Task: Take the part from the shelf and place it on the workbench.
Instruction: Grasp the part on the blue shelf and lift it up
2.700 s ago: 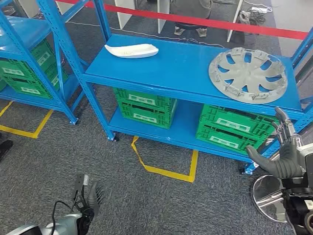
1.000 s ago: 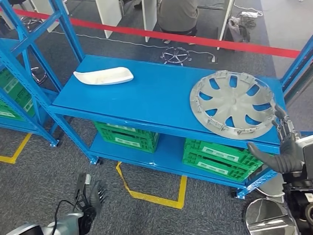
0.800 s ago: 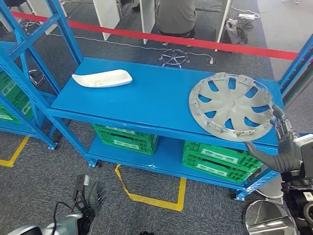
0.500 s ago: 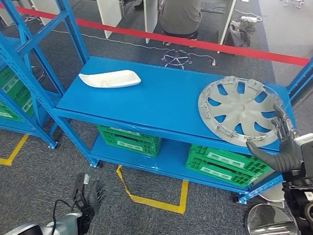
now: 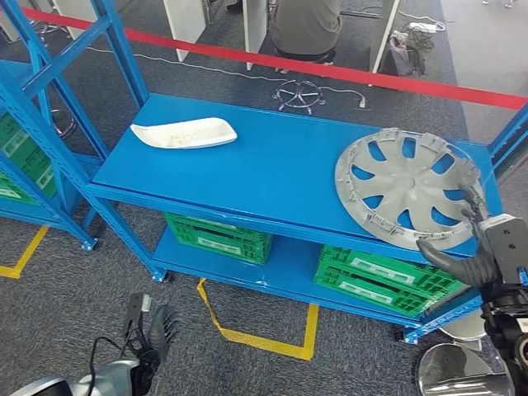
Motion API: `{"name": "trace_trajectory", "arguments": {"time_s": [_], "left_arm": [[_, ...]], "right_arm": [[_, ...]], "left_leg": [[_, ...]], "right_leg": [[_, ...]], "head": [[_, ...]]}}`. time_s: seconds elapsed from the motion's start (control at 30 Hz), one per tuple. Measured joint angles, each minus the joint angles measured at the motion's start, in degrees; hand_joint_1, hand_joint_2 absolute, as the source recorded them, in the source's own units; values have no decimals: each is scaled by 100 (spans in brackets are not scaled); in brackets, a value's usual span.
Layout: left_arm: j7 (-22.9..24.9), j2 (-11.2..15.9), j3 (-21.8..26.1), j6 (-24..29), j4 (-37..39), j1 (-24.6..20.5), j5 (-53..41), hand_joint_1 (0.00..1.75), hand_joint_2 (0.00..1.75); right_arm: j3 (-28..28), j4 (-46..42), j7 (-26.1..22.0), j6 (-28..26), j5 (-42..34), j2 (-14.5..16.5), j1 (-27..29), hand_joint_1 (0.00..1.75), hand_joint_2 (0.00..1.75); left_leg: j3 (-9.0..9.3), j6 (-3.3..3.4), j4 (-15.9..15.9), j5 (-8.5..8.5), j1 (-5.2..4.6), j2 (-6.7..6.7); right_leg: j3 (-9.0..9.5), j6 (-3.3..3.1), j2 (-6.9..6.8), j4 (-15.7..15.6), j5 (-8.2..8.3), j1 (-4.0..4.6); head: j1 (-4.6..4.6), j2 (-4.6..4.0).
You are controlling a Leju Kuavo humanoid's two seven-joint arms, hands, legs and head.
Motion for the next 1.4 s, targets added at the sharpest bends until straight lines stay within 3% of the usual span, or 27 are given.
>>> {"name": "trace_trajectory", "arguments": {"time_s": [0.17, 0.37, 0.63, 0.8, 0.93, 1.4], "left_arm": [[-10, 7, 0, 0, 0, 17, 19, 0, 0], [-31, 38, 0, -42, 0, 63, 51, 0, 0], [-31, 69, 0, -66, 0, 82, 52, 0, 0], [-25, 75, 2, -72, 0, 81, 48, 0, 0], [-14, 87, 4, -72, 0, 82, 48, 0, 0], [89, 86, 4, -80, 0, 3, -29, 0, 0]], "right_arm": [[11, 120, 690, 159, 373, -147, -129, 0, 175], [84, 433, 1612, 738, 643, -576, -518, 0, 175], [216, 733, 1811, 912, 639, -908, -754, 0, 175], [391, 938, 2062, 1391, 610, -1024, -938, 0, 175], [661, 1245, 2057, 1817, 637, -1102, -1207, 0, 175], [2153, 2181, 1182, 2516, 1359, -1041, -2461, 0, 175]], "left_leg": [[13, -2, -18, 2, 5, 0], [19, -5, -27, 4, 6, 1], [19, -6, -28, 3, 6, 0], [20, -6, -29, 3, 6, 1], [21, -6, -30, 4, 6, 1], [24, -14, -32, 11, 6, -7]], "right_leg": [[1, -1, 0, 0, -1, 8], [1, -3, 2, 1, -2, 8], [3, -2, 2, 1, -4, 8], [3, -3, 2, 1, -4, 8], [4, -3, 2, 1, -4, 8], [66, -3, -1, 6, -2, 10]], "head": [[1, 0], [-1, 0], [-1, 0], [0, 0], [0, 0], [-1, 0]]}}
